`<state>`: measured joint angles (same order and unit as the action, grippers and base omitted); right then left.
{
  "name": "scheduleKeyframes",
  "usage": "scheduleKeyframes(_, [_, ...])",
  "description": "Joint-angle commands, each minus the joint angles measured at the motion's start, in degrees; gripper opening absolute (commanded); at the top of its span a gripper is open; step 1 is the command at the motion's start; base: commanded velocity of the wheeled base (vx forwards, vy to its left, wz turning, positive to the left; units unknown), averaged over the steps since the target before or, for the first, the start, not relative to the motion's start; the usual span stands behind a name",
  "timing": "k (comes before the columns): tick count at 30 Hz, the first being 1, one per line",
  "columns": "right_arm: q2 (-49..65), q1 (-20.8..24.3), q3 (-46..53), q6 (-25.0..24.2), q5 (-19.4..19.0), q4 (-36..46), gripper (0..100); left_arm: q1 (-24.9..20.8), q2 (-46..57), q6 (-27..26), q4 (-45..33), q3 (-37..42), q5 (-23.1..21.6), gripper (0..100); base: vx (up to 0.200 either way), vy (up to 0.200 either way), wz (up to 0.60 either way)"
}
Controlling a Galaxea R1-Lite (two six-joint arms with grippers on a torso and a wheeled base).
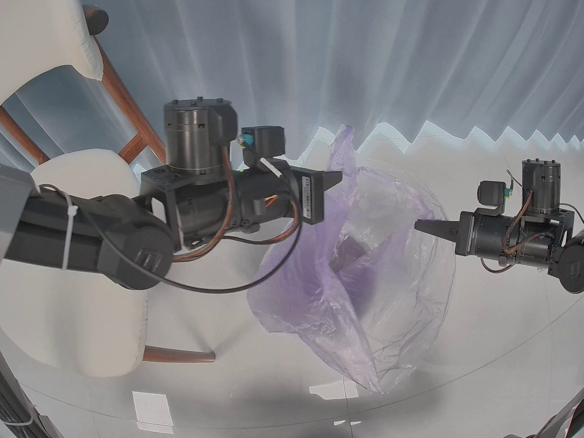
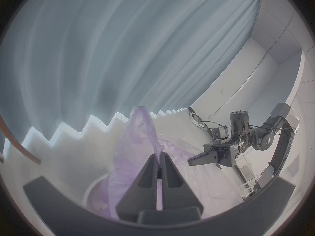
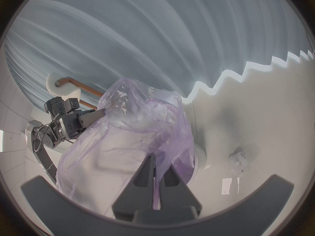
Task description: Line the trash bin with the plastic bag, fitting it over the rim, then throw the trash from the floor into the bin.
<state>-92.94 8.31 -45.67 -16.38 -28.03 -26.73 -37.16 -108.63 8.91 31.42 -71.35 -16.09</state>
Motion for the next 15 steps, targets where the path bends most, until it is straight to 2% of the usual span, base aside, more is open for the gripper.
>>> scheduleKeyframes(1, [0.1, -1.6, -0.8, 0.4, 0.0, 0.0, 0, -2.2, -6.9, 1.0, 0.5, -4.8, 0.2, 0, 0.000, 0.000, 0.00])
scheduleKeyframes(9, [0.2, -5.3, -0.7, 4.7, -0.2, 0.0, 0, -2.0, -15.0, 0.9, 7.3, -8.1, 0.2, 0, 0.000, 0.000, 0.00])
scheduleKeyframes(15, [0.1, -5.4, 1.4, 5.1, -0.1, -0.2, 0, 1.8, -15.4, 1.1, 8.4, -7.8, 0.0, 0, 0.000, 0.000, 0.00])
